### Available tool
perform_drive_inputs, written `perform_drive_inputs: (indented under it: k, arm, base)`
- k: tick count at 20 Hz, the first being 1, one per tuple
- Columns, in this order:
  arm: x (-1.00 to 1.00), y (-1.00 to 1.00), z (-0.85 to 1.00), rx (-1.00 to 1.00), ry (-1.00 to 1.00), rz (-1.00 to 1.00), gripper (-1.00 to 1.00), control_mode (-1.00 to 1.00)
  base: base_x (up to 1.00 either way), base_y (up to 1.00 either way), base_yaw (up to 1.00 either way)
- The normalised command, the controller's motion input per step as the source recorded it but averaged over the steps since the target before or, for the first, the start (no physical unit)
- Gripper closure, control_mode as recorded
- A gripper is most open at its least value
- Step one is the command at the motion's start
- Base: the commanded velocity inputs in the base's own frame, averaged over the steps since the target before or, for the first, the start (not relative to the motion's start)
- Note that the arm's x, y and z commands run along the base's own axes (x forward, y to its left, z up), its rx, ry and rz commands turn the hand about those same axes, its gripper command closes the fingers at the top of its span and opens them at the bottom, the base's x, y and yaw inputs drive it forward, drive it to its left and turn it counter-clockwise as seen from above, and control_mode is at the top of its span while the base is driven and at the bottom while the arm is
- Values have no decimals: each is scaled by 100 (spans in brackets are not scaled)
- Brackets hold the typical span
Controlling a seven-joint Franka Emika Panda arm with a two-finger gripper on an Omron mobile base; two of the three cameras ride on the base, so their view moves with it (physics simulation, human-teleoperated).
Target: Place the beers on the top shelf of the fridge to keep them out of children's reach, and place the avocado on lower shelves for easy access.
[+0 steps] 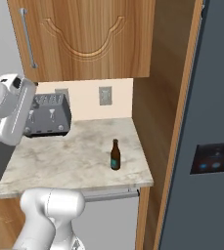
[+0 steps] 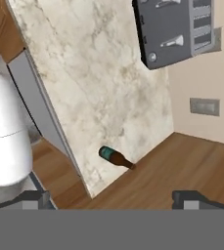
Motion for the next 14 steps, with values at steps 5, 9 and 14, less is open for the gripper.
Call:
perform_drive_inputs:
  k: [5,9,14]
  arm:
    - [12,-9,-25,0,0,-18,-100,-100]
    - [7,-4,-17,2,-1,-21,-100,-100]
    - [1,-1,-4,5,-4,-20,-100,-100]
  base:
    - [0,0,0]
    - [0,0,0]
    - [0,0,0]
